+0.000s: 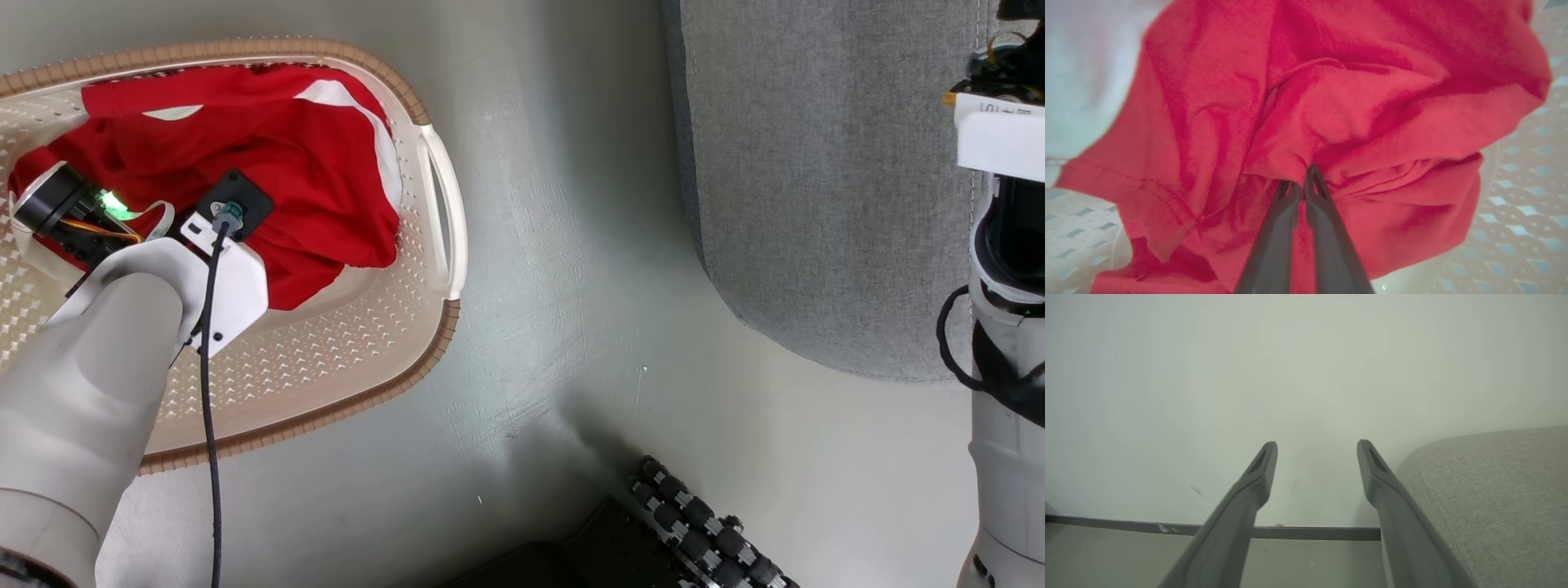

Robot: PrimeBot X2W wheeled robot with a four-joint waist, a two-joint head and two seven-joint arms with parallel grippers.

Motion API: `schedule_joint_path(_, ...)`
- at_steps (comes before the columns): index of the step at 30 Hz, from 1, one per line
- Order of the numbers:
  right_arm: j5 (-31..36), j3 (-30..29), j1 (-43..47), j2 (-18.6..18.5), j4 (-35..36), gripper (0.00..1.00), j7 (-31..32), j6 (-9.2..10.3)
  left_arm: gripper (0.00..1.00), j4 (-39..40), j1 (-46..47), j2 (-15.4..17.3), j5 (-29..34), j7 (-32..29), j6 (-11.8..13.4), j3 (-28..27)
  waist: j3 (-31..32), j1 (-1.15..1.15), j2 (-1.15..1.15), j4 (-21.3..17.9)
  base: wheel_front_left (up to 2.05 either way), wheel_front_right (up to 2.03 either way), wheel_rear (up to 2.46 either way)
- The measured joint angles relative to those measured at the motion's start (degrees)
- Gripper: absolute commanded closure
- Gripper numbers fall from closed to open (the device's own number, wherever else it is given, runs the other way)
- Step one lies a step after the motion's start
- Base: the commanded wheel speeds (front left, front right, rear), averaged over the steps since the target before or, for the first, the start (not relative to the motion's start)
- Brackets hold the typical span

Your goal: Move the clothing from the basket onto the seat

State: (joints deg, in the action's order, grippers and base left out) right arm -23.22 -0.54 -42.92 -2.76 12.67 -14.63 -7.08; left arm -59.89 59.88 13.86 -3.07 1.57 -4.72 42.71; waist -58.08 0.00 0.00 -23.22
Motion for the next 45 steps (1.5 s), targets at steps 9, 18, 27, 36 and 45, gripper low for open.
schedule_joint_path(9, 0.0, -1.2, 0.0, 0.0, -0.1, 0.0, 0.0, 0.0, 1.0, 0.0, 0.5, -1.6, -0.1, 3.5, -0.5, 0.5, 2.2, 0.0, 0.0, 0.8, 0.0, 0.0, 0.0)
schedule_joint_path(18, 1.1, -2.0, 0.0, 0.0, -0.9, 0.0, 0.0, 0.01, 1.0, 0.0, -0.9, -3.4, -2.1, 7.8, -0.6, -0.4, 5.4, 0.0, 0.0, 2.1, 0.0, 0.0, 0.0)
schedule_joint_path(27, 1.8, -2.4, 0.4, 0.0, -2.6, 0.0, 0.0, 0.0, 1.0, 1.4, -4.0, -5.5, -5.1, 11.2, -1.0, -2.1, 9.6, 0.0, 0.0, 4.0, 0.0, 0.0, 0.0)
schedule_joint_path(36, 2.1, -2.4, 2.0, -1.3, -4.3, 0.0, 0.0, 0.0, 1.0, 4.0, -7.1, -7.1, -7.5, 12.2, -1.5, -2.8, 14.3, 0.0, 0.0, 6.2, 0.0, 0.0, 0.0)
schedule_joint_path(45, 2.1, -2.6, 4.6, -2.6, -5.9, 0.0, 0.0, 0.01, 1.0, 7.9, -10.0, -8.1, -9.2, 12.7, -1.5, -4.1, 19.3, 0.0, 0.0, 8.4, 0.0, 0.0, 0.0)
